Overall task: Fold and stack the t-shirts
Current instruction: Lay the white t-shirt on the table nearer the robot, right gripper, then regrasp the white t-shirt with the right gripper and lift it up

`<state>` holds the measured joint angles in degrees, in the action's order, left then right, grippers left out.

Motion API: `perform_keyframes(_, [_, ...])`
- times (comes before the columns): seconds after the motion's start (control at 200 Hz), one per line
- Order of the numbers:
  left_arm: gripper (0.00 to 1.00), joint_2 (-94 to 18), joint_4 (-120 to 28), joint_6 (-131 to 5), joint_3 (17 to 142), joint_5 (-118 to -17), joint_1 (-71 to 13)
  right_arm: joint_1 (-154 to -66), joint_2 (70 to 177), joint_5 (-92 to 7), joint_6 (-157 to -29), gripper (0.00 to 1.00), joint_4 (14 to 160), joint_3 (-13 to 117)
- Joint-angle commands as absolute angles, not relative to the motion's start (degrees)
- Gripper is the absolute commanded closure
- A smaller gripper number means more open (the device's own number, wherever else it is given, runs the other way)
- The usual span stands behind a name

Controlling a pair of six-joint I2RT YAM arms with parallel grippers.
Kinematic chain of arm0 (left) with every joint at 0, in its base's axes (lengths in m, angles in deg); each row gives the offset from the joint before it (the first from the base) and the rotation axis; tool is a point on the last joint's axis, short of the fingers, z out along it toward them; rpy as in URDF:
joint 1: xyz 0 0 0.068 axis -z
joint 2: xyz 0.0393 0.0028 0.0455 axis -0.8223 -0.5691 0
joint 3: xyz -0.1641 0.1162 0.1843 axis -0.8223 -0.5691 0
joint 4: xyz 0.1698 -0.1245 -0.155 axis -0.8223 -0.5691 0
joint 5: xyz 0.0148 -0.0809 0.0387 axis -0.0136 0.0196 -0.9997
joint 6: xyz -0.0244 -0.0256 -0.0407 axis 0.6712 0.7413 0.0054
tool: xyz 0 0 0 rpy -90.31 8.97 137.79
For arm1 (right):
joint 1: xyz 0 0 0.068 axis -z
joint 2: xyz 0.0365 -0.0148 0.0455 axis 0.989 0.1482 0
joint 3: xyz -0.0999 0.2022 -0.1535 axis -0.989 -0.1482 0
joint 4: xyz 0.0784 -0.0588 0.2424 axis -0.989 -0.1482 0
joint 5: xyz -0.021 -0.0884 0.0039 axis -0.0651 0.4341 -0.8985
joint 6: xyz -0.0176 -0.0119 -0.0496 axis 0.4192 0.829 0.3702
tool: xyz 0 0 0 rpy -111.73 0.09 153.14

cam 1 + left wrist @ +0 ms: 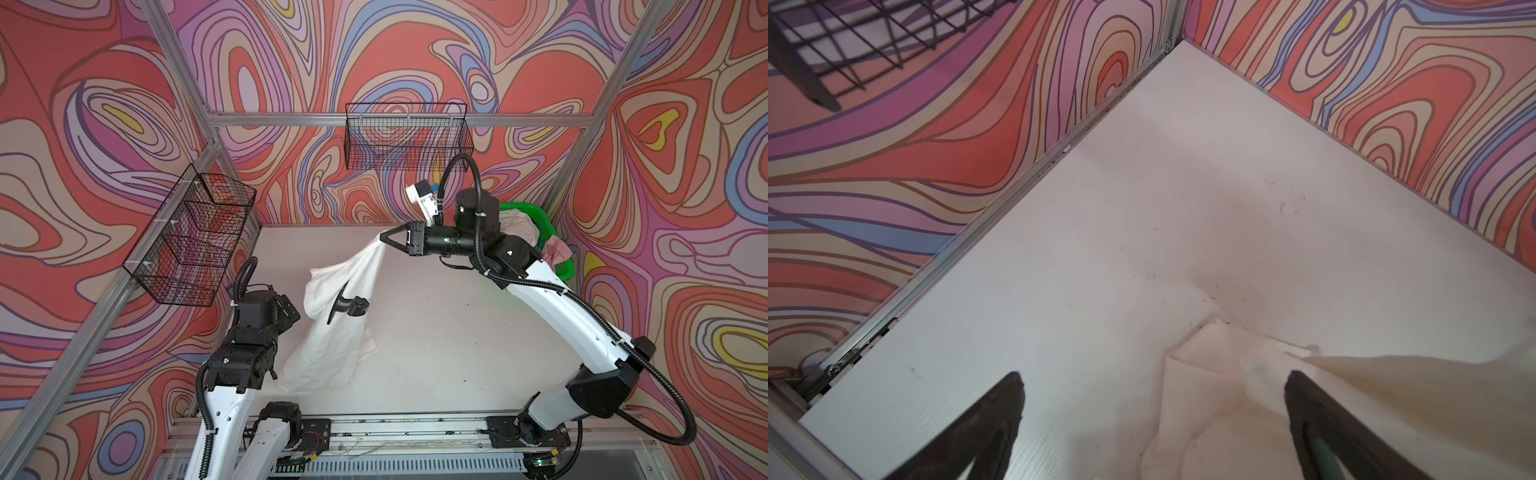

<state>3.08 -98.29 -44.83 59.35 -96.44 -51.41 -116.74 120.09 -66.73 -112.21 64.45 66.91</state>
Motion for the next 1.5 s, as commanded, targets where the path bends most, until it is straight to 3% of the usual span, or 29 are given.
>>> perform_keyframes(0.0, [0.00, 1.5, -100.4, -43.7, 59.7, -96.9, -51.7, -109.7, 110.7, -62.2, -111.5, 1.00, 74.0, 49.2])
perform_keyframes(0.125, [0.00, 1.0, -99.6, -44.1, 59.3, -94.6, -51.7, -101.4, 104.3, -56.2, -110.7, 1.00, 72.7, 32.4])
perform_keyframes(0.21, [0.00, 0.7, -99.3, -44.4, 59.2, -93.8, -51.8, -97.6, 102.5, -50.5, -110.2, 0.99, 69.2, 27.6])
perform_keyframes(0.245, [0.00, 0.6, -99.2, -44.4, 59.2, -93.6, -51.7, -96.8, 101.9, -47.3, -109.9, 0.72, 67.5, 26.5])
perform_keyframes(0.265, [0.00, 0.5, -99.2, -44.5, 59.2, -93.3, -51.7, -96.4, 101.5, -44.6, -110.2, 0.62, 65.9, 26.4])
perform_keyframes(0.355, [0.00, 0.2, -98.9, -44.7, 59.1, -92.5, -51.7, -95.7, 99.4, -39.8, -109.7, 0.47, 64.4, 26.6])
perform_keyframes(0.466, [0.00, -0.1, -98.6, -44.8, 59.0, -91.9, -51.7, -95.6, 98.0, -36.4, -112.2, 0.05, 65.4, 28.4])
perform_keyframes(0.486, [0.00, -0.1, -98.6, -44.9, 59.0, -91.8, -51.7, -95.6, 98.4, -36.6, -112.2, 0.02, 65.4, 29.2])
perform_keyframes(0.626, [0.00, -0.5, -98.3, -45.1, 58.9, -91.1, -51.7, -100.2, 106.6, -44.5, -105.1, 0.02, 66.4, 35.5])
perform_keyframes(0.766, [0.00, -0.4, -98.8, -44.8, 59.2, -92.2, -51.7, -118.4, 120.2, -33.6, -96.7, 0.05, 62.7, 47.3])
perform_keyframes(0.851, [0.00, 0.4, -99.3, -44.3, 59.3, -93.7, -51.7, -121.3, 128.7, -35.8, -93.6, 0.11, 62.2, 52.8])
perform_keyframes(0.996, [0.00, 2.5, -100.3, -43.2, 59.3, -96.7, -51.7, -129.0, 145.5, -29.0, -87.4, 0.16, 56.5, 65.6])
perform_keyframes(1.182, [0.00, 3.6, -100.8, -42.8, 59.4, -98.7, -51.7, -129.9, 159.8, -26.6, -84.8, 0.23, 54.0, 76.0])
perform_keyframes(1.342, [0.00, 3.3, -100.6, -42.9, 59.4, -98.3, -51.8, -129.9, 167.3, -23.0, -83.6, 0.39, 51.3, 82.5])
perform_keyframes(1.492, [0.00, 3.1, -100.4, -43.1, 59.5, -98.0, -51.9, -129.8, 170.4, -22.8, -83.0, 0.65, 50.3, 84.2])
